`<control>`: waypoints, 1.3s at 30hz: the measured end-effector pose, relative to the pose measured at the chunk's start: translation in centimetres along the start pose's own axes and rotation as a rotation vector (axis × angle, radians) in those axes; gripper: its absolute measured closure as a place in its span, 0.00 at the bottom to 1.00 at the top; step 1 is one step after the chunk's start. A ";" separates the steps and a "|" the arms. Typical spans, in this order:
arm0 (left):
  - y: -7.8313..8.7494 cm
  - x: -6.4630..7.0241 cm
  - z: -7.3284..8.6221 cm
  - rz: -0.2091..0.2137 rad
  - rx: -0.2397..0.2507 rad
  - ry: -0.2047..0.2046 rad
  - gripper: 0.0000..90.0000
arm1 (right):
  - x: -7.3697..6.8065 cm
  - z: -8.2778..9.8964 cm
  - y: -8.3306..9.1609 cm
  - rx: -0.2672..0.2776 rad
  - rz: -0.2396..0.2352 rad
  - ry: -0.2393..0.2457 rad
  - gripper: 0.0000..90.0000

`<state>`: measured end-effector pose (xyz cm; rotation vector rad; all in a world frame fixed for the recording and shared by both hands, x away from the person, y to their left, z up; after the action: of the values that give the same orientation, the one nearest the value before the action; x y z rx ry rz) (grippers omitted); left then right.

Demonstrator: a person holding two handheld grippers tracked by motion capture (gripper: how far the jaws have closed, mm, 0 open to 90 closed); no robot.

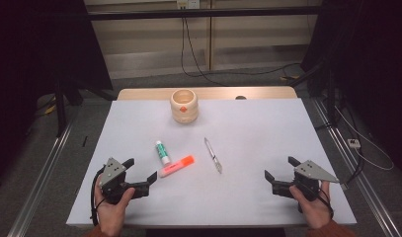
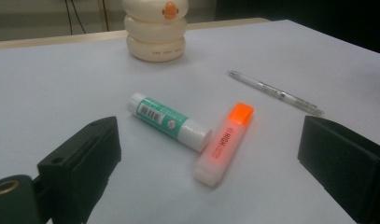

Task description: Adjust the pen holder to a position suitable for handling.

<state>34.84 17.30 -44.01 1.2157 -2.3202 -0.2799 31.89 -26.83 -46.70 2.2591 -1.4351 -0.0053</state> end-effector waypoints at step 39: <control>-4.0 0.7 -2.8 0.044 -0.103 -0.029 0.07 | -0.3 0.0 -0.3 -0.007 -0.041 -0.020 0.05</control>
<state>38.76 14.57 -42.97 1.1163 -2.3239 -0.3994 31.97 -26.48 -46.89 2.2884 -1.3969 -0.0456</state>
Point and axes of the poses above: each handheld gripper's, and its own axes: y roughly backward along the jaws, z roughly out of its underside, x roughly to its right, the point moved 6 cm from there along -y, roughly forward along the jaws, and after that the axes turned 15 degrees about y, right-handed, at the moved point
